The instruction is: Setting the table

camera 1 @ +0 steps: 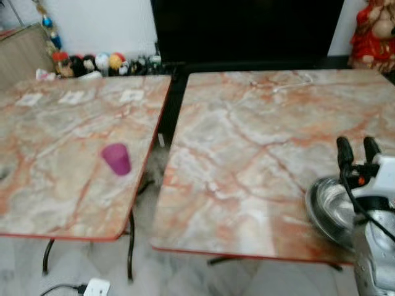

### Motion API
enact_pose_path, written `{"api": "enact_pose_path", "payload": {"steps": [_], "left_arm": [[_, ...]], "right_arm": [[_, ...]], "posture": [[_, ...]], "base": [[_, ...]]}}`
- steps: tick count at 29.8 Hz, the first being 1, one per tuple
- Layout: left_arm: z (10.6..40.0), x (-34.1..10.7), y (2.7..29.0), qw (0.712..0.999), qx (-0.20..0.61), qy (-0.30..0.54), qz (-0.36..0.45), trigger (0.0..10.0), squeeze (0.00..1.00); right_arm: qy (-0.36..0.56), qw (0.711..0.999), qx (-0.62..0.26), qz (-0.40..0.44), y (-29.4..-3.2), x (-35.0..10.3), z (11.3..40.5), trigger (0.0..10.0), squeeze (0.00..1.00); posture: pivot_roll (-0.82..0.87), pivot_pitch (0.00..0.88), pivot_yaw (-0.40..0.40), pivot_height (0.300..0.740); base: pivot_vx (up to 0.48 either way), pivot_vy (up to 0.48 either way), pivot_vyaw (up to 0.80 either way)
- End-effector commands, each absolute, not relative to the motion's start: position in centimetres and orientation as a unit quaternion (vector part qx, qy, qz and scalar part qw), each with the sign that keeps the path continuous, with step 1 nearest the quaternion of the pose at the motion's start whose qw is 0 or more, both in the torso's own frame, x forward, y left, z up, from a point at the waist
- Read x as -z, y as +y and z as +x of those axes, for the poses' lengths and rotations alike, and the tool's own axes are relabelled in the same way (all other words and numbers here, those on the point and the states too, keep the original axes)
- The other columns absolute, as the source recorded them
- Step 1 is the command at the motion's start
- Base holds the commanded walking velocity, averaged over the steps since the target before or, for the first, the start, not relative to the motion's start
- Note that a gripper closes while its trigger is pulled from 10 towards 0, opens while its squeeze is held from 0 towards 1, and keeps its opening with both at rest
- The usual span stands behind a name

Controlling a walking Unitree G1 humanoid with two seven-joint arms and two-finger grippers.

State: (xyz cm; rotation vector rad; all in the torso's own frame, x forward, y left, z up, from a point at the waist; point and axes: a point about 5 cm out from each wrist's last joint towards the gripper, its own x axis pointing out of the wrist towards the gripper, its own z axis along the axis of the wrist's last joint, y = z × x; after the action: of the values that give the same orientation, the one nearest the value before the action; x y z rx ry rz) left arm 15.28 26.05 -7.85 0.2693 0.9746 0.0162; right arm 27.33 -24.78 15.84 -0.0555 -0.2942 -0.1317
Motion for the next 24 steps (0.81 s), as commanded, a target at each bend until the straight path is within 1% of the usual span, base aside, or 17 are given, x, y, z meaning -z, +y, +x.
{"api": "enact_pose_path", "payload": {"steps": [1, 7, 15, 24], "left_arm": [[14.7, 8.1, 26.1, 0.868, -0.012, 0.479, 0.128, 10.0, 0.00], [14.7, 8.2, 26.0, 0.869, -0.013, 0.479, 0.127, 10.0, 0.00], [14.5, 7.9, 26.8, 0.869, -0.020, 0.478, 0.125, 10.0, 0.00], [14.4, 8.0, 26.6, 0.869, -0.020, 0.478, 0.125, 10.0, 0.00]], "right_arm": [[-0.156, 0.986, 0.055, -0.031, -24.3, -16.4, 27.5, 10.0, 0.00], [-0.158, 0.986, 0.052, -0.031, -24.2, -16.5, 27.6, 10.0, 0.00], [-0.160, 0.986, 0.047, -0.031, -23.8, -16.6, 27.8, 10.0, 0.00], [-0.155, 0.987, 0.021, -0.033, -22.4, -16.3, 27.9, 10.0, 0.00]], "posture": [[-0.04, 0.000, 0.030, 0.740], [-0.04, 0.000, 0.027, 0.740], [-0.04, 0.000, 0.025, 0.740], [-0.03, 0.000, 0.025, 0.740]], "base": [[0.000, 0.480, 0.00], [0.000, 0.480, 0.00], [0.000, 0.480, 0.00], [0.000, 0.480, 0.00]]}}
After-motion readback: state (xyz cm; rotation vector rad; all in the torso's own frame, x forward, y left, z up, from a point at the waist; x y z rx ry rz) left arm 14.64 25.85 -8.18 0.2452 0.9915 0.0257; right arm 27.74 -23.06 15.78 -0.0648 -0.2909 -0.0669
